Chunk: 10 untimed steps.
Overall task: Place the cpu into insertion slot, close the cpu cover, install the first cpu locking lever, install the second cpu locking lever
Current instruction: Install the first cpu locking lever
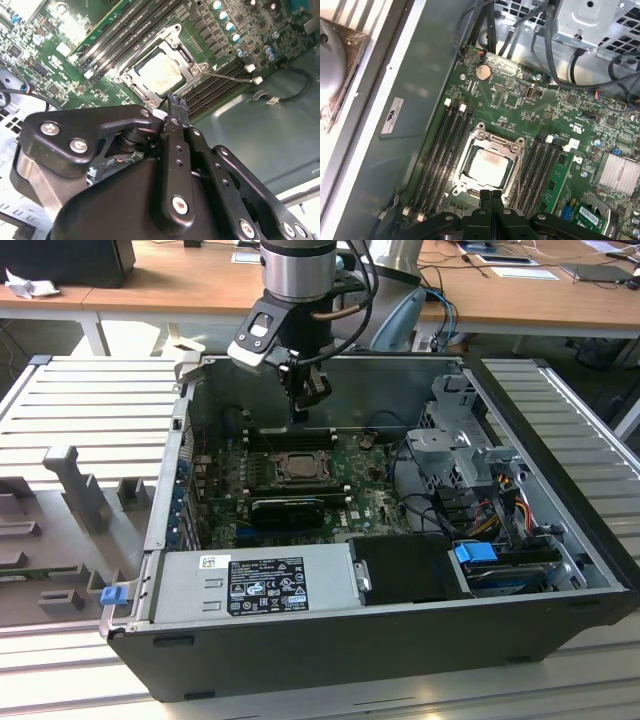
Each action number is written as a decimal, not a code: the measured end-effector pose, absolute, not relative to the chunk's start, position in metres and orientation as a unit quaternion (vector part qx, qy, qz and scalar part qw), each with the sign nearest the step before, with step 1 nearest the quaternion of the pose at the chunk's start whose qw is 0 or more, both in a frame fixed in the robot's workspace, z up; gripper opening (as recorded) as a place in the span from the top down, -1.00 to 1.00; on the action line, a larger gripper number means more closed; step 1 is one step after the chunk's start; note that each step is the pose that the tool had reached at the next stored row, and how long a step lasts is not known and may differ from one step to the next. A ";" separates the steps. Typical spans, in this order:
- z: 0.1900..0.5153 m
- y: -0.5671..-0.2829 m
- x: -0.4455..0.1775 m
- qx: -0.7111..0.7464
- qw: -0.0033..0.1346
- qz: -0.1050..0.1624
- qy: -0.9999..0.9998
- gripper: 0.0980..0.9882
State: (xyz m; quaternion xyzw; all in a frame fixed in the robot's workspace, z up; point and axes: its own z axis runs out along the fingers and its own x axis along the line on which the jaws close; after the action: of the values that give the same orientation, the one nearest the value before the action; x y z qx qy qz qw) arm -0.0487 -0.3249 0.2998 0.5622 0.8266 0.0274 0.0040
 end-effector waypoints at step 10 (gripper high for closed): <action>0.300 -0.325 -0.049 0.512 0.003 0.027 0.858 0.98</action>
State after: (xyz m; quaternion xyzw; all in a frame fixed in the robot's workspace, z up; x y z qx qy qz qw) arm -0.0487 -0.3249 0.2997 0.5122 0.8584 0.0274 0.0026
